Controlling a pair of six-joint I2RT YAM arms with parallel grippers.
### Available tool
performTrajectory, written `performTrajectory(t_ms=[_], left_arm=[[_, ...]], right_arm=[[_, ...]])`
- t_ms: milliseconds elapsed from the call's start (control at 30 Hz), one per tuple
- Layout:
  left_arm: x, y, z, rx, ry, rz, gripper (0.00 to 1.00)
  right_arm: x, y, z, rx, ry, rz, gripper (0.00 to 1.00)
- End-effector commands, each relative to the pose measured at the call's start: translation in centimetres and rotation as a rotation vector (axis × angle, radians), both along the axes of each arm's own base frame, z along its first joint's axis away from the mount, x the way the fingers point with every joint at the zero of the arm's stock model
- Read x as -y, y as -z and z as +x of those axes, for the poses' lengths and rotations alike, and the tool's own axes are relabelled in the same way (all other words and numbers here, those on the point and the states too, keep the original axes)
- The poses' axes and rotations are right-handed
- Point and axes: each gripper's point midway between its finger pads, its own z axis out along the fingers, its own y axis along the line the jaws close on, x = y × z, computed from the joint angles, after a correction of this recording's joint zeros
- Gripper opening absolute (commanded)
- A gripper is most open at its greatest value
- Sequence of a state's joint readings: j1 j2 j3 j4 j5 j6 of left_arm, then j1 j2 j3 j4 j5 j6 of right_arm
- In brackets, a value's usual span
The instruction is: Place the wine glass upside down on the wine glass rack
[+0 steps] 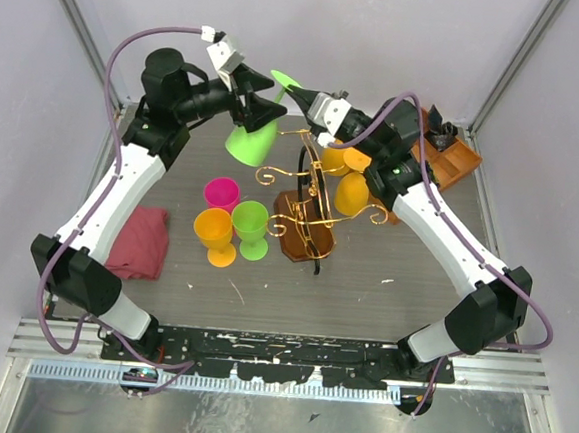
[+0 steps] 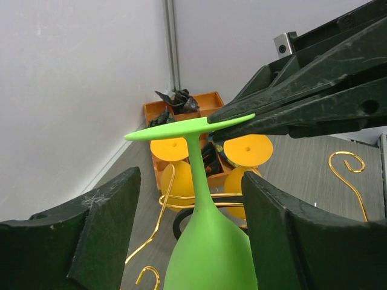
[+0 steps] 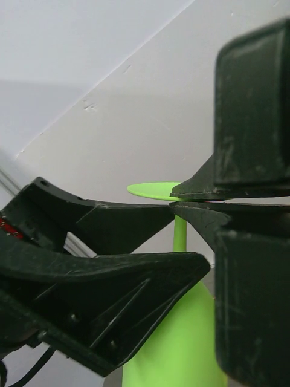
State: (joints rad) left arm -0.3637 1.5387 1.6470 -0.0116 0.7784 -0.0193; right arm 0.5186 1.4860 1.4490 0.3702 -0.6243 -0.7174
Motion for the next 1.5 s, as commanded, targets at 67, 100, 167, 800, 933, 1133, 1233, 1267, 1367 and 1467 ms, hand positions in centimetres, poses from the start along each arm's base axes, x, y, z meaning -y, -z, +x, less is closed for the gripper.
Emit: performTrajectory(t_ms=[67, 100, 167, 800, 933, 1133, 1233, 1267, 1367, 1467], left_arm=[[1.2, 1.8, -0.2, -0.024, 0.058, 0.026, 0.66], [1.2, 2.0, -0.2, -0.027, 0.061, 0.03, 0.63], [1.3, 2.3, -0.3, -0.029, 0.065, 0.041, 0.55], [0.9, 2.0, -0.7, -0.008, 0.041, 0.046, 0.0], [0.3, 0.6, -0.4, 0.033, -0.01, 0.032, 0.0], [-2.1, -2.2, 0.5, 0.094, -0.136, 0.001, 0.0], [-4.2, -3.2, 1.6, 0.089, -0.197, -0.038, 0.0], [-4.9, -3.4, 1.9, 0.081, -0.213, -0.049, 0.0], [-7.2, -3.7, 2.7, 0.067, -0.265, -0.086, 0.0], [-9.2, -3.9, 2.8, 0.077, -0.311, -0.107, 0.0]], right_arm=[[0.3, -4.1, -2.8, 0.137, -0.029, 0.051, 0.01], [0.3, -4.2, -2.9, 0.14, -0.029, 0.053, 0.01], [0.4, -4.4, -3.1, 0.148, -0.025, 0.059, 0.01], [2.6, -6.2, -2.7, 0.167, 0.102, 0.163, 0.49], [3.6, -6.8, -2.4, 0.131, 0.145, 0.211, 0.77], [6.0, -7.7, -0.7, 0.025, 0.281, 0.301, 1.0], [7.7, -7.3, 0.9, -0.051, 0.355, 0.344, 1.0], [8.6, -7.2, 1.5, -0.083, 0.37, 0.372, 1.0], [12.4, -6.9, 3.1, -0.197, 0.426, 0.487, 1.0], [17.6, -5.8, 4.3, -0.265, 0.532, 0.579, 1.0]])
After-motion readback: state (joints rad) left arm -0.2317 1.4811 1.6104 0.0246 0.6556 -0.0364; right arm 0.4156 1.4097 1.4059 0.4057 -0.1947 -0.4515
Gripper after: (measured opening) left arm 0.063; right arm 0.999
